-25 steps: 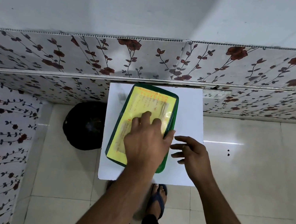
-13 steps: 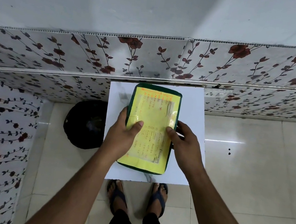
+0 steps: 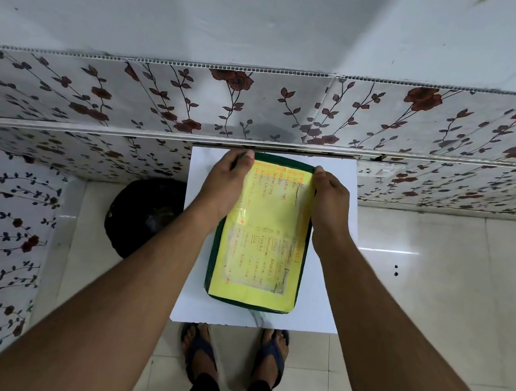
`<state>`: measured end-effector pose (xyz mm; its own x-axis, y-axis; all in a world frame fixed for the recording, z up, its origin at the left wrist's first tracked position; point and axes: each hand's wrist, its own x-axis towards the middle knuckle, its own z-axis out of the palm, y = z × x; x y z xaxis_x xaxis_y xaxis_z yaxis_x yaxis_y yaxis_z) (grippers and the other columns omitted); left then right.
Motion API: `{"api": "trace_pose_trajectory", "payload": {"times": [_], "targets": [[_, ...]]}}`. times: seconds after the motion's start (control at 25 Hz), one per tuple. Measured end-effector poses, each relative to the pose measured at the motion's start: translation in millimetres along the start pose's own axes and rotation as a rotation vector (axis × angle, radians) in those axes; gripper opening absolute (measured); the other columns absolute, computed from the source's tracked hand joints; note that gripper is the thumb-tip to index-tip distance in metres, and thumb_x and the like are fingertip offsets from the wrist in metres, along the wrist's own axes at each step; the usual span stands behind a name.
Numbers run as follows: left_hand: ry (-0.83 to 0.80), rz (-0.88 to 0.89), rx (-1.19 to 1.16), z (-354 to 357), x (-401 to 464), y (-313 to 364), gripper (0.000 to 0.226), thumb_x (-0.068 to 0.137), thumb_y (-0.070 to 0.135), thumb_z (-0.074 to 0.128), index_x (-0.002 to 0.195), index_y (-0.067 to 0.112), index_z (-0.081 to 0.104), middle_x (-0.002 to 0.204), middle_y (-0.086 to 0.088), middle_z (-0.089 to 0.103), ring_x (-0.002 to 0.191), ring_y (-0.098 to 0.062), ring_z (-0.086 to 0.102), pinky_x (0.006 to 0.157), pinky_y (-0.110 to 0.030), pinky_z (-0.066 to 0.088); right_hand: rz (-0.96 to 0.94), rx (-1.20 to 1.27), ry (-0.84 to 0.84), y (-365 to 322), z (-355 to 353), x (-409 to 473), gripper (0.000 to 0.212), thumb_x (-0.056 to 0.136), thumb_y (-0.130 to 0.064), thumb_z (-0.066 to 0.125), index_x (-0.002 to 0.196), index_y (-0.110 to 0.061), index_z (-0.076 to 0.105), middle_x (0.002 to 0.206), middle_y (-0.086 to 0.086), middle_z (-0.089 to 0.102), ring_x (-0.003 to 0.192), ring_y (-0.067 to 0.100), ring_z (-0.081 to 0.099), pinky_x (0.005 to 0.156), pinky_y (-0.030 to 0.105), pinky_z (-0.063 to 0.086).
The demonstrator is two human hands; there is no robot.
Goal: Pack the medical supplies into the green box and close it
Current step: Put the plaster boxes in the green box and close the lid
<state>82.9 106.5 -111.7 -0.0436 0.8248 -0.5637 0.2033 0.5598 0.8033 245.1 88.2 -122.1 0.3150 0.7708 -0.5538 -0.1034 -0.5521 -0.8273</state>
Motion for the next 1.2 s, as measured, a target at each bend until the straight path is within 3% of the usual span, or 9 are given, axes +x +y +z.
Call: {"api": "trace_pose_trajectory", "payload": {"times": [0.08, 0.16, 0.4, 0.56, 0.68, 0.8, 0.92, 1.0, 1.2], "targets": [[0.028, 0.006, -0.036, 2, -2, -7, 0.027, 0.098, 0.044, 0.042, 0.110, 0.027, 0.059, 0.098, -0.004, 0.063, 0.089, -0.019, 0.058, 0.083, -0.035, 0.046, -0.017, -0.001, -0.003, 4, 1, 3, 0.036, 0.101, -0.030, 0.046, 0.070, -0.022, 0.063, 0.066, -0.010, 0.063, 0.069, 0.014, 0.058, 0.069, 0.028, 0.043], [0.050, 0.006, -0.074, 4, -4, -14, 0.028, 0.099, 0.043, 0.039, 0.107, 0.025, 0.059, 0.090, -0.007, 0.058, 0.080, -0.019, 0.053, 0.074, -0.034, 0.042, -0.048, -0.030, 0.010, 7, 3, 3, 0.033, 0.101, -0.029, 0.045, 0.083, -0.015, 0.069, 0.075, -0.004, 0.067, 0.075, 0.016, 0.060, 0.072, 0.029, 0.045], [0.100, 0.002, -0.094, 6, 2, -11, 0.028, 0.101, 0.039, 0.038, 0.095, 0.019, 0.057, 0.082, -0.011, 0.054, 0.071, -0.022, 0.048, 0.060, -0.030, 0.037, -0.044, -0.087, 0.091, 4, 10, 6, 0.032, 0.101, -0.026, 0.045, 0.098, -0.010, 0.072, 0.087, 0.002, 0.070, 0.082, 0.018, 0.062, 0.077, 0.030, 0.048], [0.094, 0.046, -0.066, 9, -2, -11, 0.032, 0.101, 0.042, 0.036, 0.107, 0.022, 0.060, 0.081, -0.006, 0.059, 0.070, -0.020, 0.053, 0.062, -0.031, 0.040, -0.076, -0.117, 0.075, 4, 8, 6, 0.033, 0.102, -0.027, 0.044, 0.095, -0.009, 0.070, 0.083, 0.000, 0.069, 0.080, 0.014, 0.062, 0.074, 0.029, 0.048], [0.037, 0.011, 0.011, -3, -11, -11, 0.044, 0.098, 0.050, 0.040, 0.135, 0.029, 0.048, 0.115, 0.006, 0.063, 0.096, -0.005, 0.059, 0.077, -0.022, 0.046, -0.049, -0.165, -0.014, 8, -6, 2, 0.034, 0.100, -0.035, 0.046, 0.106, -0.013, 0.070, 0.098, -0.001, 0.073, 0.094, 0.018, 0.066, 0.086, 0.038, 0.051], [-0.059, -0.150, 0.093, -27, -40, -35, 0.065, 0.081, 0.058, 0.064, 0.139, 0.036, 0.044, 0.141, 0.006, 0.053, 0.121, -0.019, 0.057, 0.102, -0.043, 0.046, 0.035, -0.334, -0.156, 19, -37, -30, 0.043, 0.096, -0.043, 0.052, 0.133, -0.020, 0.057, 0.130, -0.002, 0.064, 0.115, 0.018, 0.060, 0.093, 0.038, 0.049], [-0.300, -0.287, 0.187, -38, -90, -56, 0.067, 0.077, 0.034, 0.078, 0.136, 0.041, 0.045, 0.136, 0.008, 0.056, 0.118, -0.020, 0.058, 0.096, -0.046, 0.052, 0.239, -0.427, -0.468, 24, -63, -75, 0.052, 0.089, -0.032, 0.068, 0.135, -0.026, 0.046, 0.129, -0.003, 0.060, 0.111, 0.016, 0.060, 0.076, 0.025, 0.050], [-0.334, -0.315, 0.142, -36, -108, -59, 0.075, 0.079, 0.021, 0.079, 0.140, 0.040, 0.040, 0.134, 0.007, 0.056, 0.116, -0.019, 0.058, 0.084, -0.039, 0.058, 0.249, -0.553, -0.592, 29, -67, -90, 0.071, 0.083, -0.024, 0.075, 0.141, -0.031, 0.034, 0.127, -0.009, 0.056, 0.115, 0.017, 0.057, 0.078, 0.026, 0.055], [-0.249, -0.304, 0.089, -32, -103, -63, 0.064, 0.078, 0.006, 0.078, 0.128, 0.036, 0.050, 0.127, -0.003, 0.061, 0.112, -0.024, 0.060, 0.076, -0.042, 0.061, 0.174, -0.598, -0.517, 41, -64, -90, 0.079, 0.079, -0.014, 0.079, 0.144, -0.026, 0.034, 0.127, -0.007, 0.057, 0.119, 0.022, 0.058, 0.092, 0.046, 0.056]]}}
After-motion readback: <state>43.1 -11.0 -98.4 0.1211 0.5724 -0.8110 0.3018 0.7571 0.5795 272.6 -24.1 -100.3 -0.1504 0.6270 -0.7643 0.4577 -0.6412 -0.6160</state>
